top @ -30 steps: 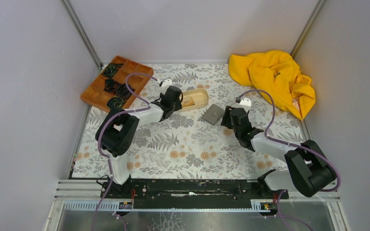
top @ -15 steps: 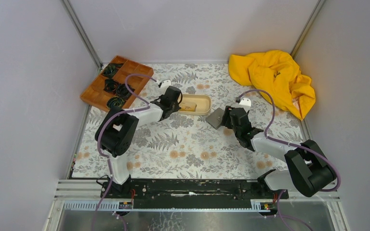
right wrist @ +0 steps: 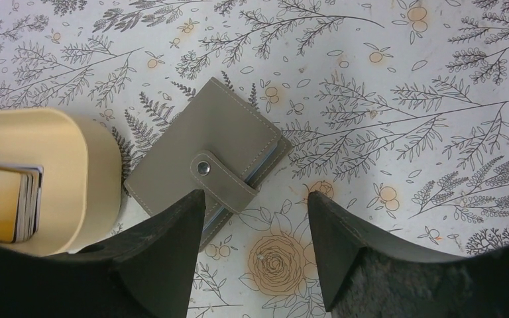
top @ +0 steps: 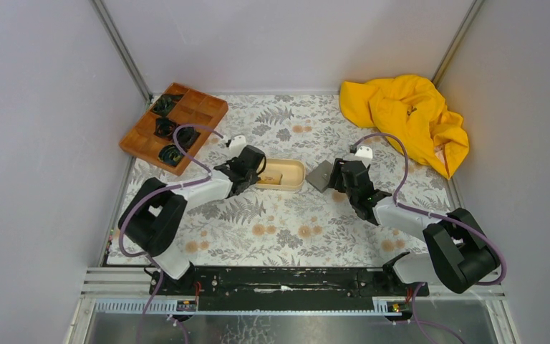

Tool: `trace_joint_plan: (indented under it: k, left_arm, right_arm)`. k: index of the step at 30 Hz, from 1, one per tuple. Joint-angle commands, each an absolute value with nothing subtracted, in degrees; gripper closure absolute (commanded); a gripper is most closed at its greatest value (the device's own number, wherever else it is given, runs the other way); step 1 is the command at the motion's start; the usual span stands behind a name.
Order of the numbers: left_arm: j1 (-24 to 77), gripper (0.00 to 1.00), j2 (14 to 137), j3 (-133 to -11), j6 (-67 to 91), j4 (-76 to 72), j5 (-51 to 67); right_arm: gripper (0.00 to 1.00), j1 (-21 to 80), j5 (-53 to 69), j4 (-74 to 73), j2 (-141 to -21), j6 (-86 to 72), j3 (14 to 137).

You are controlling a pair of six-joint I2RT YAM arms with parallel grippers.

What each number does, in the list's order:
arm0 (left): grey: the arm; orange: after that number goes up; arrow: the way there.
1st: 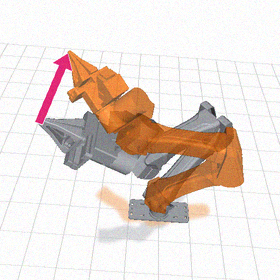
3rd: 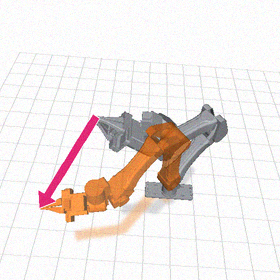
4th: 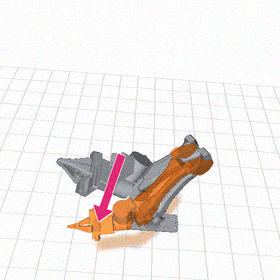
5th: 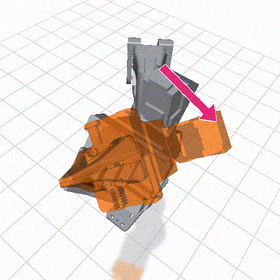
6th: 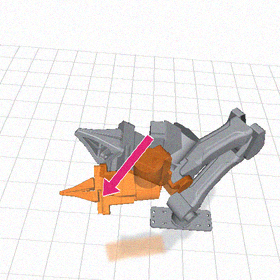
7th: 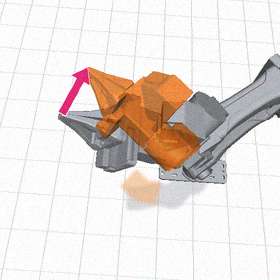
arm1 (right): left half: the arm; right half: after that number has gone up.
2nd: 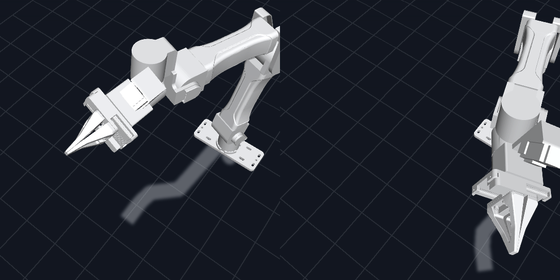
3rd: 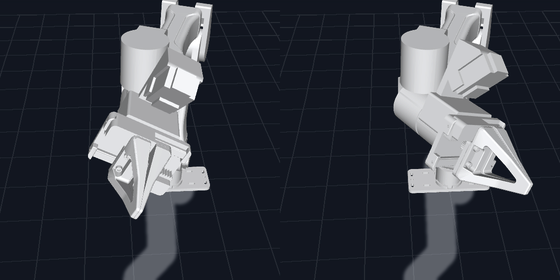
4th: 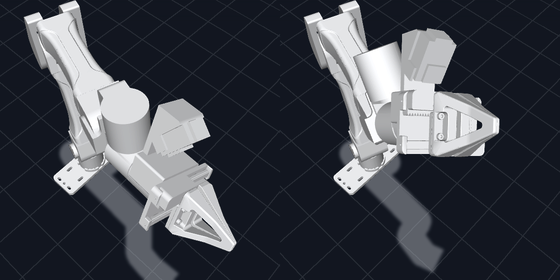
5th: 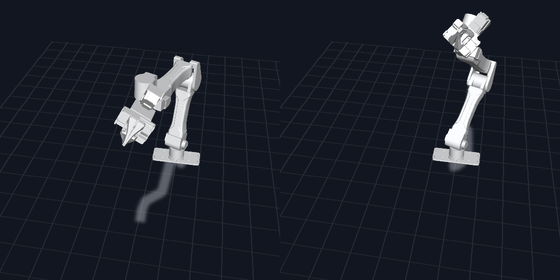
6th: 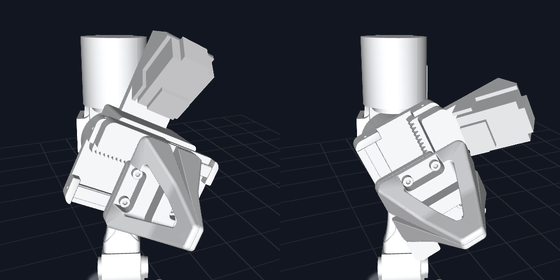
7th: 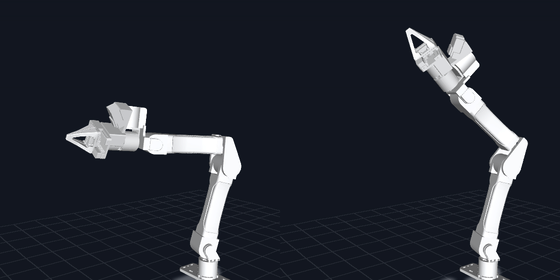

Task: Take the credit cards out of the card holder

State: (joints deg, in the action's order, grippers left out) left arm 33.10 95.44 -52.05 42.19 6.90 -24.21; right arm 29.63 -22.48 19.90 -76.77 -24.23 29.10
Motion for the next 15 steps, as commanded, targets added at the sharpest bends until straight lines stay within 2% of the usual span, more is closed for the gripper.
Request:
trace_joint_plan:
  k: [1,8,15]
  left_arm:
    - [35.3,1.00,89.9,-49.9,46.8,11.4,-31.6]
    - [37.9,0.89,83.4,-44.6,51.4,14.3,-36.7]
    - [38.0,0.75,82.0,-41.8,54.2,14.5,-39.2]
  right_arm:
    - [0.34,29.8,-21.5,20.5,-76.5,-24.1,31.8]
    - [0.34,29.8,-21.3,20.2,-76.6,-24.0,32.1]
    - [0.34,29.8,-20.9,20.1,-77.1,-24.0,32.3]
